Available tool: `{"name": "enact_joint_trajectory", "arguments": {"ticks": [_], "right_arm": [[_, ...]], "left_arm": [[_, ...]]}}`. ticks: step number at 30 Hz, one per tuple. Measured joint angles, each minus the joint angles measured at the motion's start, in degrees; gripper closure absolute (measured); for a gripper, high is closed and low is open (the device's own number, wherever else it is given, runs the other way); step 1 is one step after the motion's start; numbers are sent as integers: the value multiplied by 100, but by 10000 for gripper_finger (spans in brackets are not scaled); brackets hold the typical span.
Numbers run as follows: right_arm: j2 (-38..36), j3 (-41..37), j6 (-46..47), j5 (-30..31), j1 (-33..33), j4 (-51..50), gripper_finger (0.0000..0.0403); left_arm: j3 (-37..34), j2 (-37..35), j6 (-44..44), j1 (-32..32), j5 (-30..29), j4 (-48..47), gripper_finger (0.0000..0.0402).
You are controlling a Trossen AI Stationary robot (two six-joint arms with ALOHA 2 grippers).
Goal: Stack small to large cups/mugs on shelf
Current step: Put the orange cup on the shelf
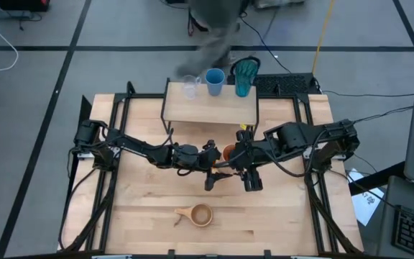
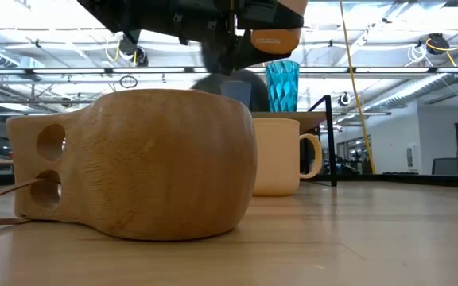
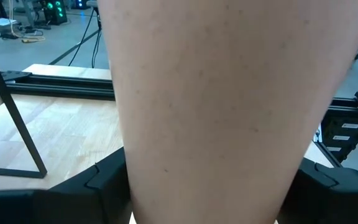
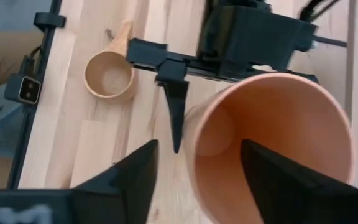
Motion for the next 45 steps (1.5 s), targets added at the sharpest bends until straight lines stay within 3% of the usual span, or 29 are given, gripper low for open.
{"name": "enact_joint_trajectory", "arguments": {"ticks": [6,15,22,30,34,37,41,45], "right_arm": [[0,0,136,0,-75,0,268],[0,-2,39,-1,-84,-7,393],[0,-2,13,0,-84,-29,402],[-2,-4,77,0,-84,-124,403],[-2,-7,134,0,-84,-233,403],[-2,-7,206,0,-84,-264,403],[-2,-7,207,0,-68,-256,403],[-2,-7,206,-8,-68,-257,403]], "left_arm": [[0,0,2,0,-3,0,121],[-4,2,35,-46,-249,10,83],[-4,2,33,-112,-255,88,90],[-4,2,132,-232,-306,296,25],[-4,2,189,-260,-512,308,12],[-4,2,420,-292,-555,302,31],[-4,2,496,-312,-593,302,91],[-4,2,498,-312,-590,305,97]]}}
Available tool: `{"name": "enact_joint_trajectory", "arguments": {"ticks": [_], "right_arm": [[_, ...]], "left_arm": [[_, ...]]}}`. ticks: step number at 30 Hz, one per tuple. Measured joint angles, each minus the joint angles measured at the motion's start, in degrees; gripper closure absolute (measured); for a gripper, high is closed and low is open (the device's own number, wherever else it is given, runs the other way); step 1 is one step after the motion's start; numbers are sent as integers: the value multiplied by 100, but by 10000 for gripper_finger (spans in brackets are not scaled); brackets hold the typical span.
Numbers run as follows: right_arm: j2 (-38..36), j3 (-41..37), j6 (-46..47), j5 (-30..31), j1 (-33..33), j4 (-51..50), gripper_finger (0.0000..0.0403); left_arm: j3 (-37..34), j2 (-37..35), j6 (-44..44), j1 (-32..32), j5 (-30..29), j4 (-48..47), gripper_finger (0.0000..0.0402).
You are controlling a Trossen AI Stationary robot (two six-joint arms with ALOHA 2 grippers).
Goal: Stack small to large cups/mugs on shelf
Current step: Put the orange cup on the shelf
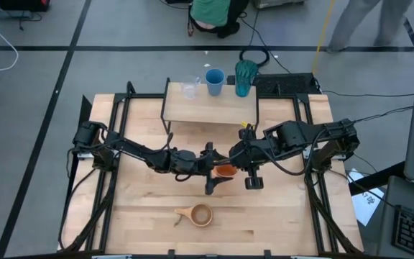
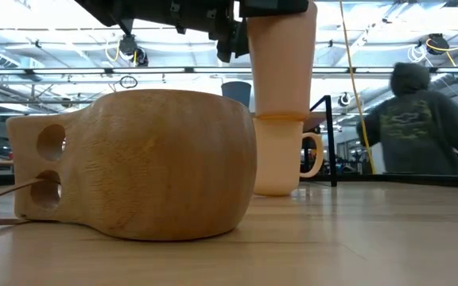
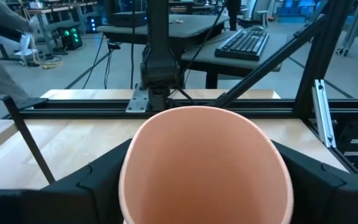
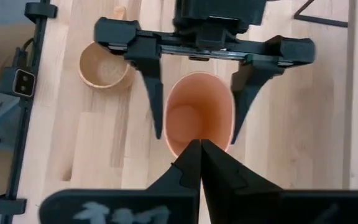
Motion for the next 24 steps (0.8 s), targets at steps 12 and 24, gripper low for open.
{"name": "enact_joint_trajectory", "arguments": {"ticks": [12,24], "right_arm": [[4,-1385,-641,-858,87,991,277],[0,-1781,-1595,-823,-7,1313,214]], "left_arm": [[0,0,47,0,6,1,76],[0,0,125,-16,21,-1,82]]}}
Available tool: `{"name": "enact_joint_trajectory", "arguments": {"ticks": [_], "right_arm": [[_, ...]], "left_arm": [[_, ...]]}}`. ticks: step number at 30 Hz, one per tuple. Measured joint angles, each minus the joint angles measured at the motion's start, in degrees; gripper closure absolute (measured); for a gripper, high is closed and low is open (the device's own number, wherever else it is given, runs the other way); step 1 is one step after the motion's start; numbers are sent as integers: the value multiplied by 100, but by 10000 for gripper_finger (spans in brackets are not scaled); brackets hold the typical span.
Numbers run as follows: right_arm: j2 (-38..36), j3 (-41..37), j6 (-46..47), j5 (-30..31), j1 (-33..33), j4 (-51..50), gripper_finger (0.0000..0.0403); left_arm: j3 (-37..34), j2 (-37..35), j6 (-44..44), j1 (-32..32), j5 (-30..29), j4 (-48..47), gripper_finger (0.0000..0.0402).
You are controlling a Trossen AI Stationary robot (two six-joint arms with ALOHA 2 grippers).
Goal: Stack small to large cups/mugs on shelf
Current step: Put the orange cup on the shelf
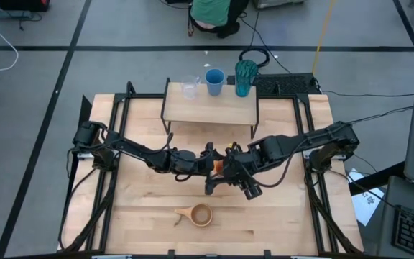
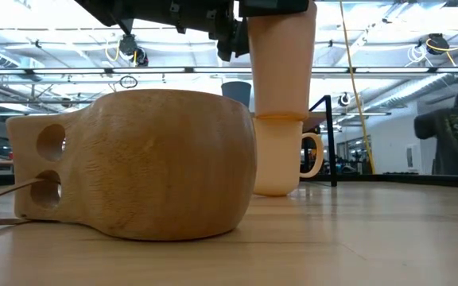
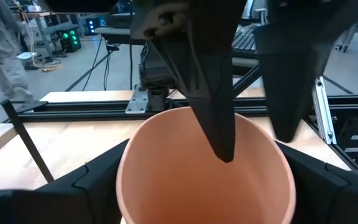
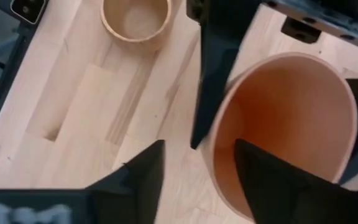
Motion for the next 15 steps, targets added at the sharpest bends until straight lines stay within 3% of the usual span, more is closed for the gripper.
{"name": "enact_joint_trajectory", "arguments": {"ticks": [9,15], "right_arm": [[0,0,-202,-57,-153,-65,387],[-25,0,-334,-52,-144,-98,392]], "left_arm": [[0,-2,63,-11,98,2,70],[0,-2,-21,-108,123,70,42]]}}
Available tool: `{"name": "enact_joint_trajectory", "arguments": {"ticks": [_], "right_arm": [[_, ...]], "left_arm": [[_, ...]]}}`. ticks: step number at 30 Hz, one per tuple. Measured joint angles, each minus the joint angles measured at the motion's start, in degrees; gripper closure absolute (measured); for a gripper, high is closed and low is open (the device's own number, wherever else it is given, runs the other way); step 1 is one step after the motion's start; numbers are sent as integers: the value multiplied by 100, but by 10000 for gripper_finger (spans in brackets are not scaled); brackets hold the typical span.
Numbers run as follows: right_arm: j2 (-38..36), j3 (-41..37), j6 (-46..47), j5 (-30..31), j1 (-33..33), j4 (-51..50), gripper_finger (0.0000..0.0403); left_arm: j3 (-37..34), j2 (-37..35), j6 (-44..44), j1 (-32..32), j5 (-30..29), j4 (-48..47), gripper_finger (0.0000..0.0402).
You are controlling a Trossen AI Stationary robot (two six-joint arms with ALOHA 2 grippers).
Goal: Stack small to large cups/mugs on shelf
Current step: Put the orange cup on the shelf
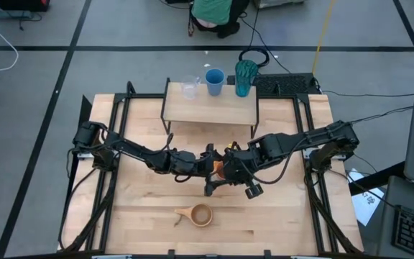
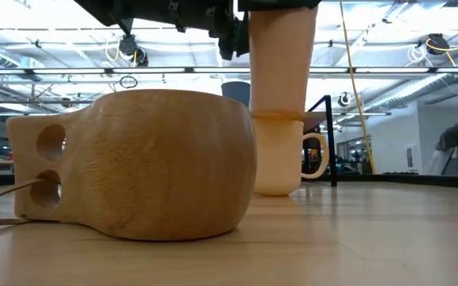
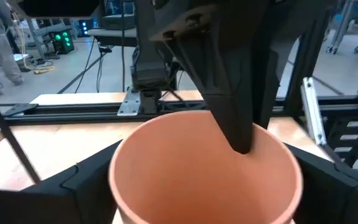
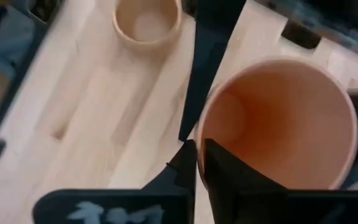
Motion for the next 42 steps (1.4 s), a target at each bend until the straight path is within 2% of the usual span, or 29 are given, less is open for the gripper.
{"name": "enact_joint_trajectory", "arguments": {"ticks": [4,9,13,18,23,33,42], "right_arm": [[-64,73,63,6,8,62,399],[-71,406,243,47,19,-71,401],[-67,691,291,34,44,-185,401],[-97,1135,582,99,42,-981,403],[-80,1468,799,222,71,-1398,403],[-82,1977,833,292,-143,-1974,403],[-80,2350,532,332,-878,-2237,403]], "left_arm": [[2,-165,-12,-123,-183,-1,9],[6,-534,-164,-181,-512,-501,26],[22,-683,-164,-302,-669,-672,22],[-7,-782,-283,-487,-1239,-997,15],[0,-968,-338,-521,-1392,-1339,15],[0,-970,-444,-570,-1557,-1400,14],[0,-970,-484,-565,-1702,-1418,59]]}}
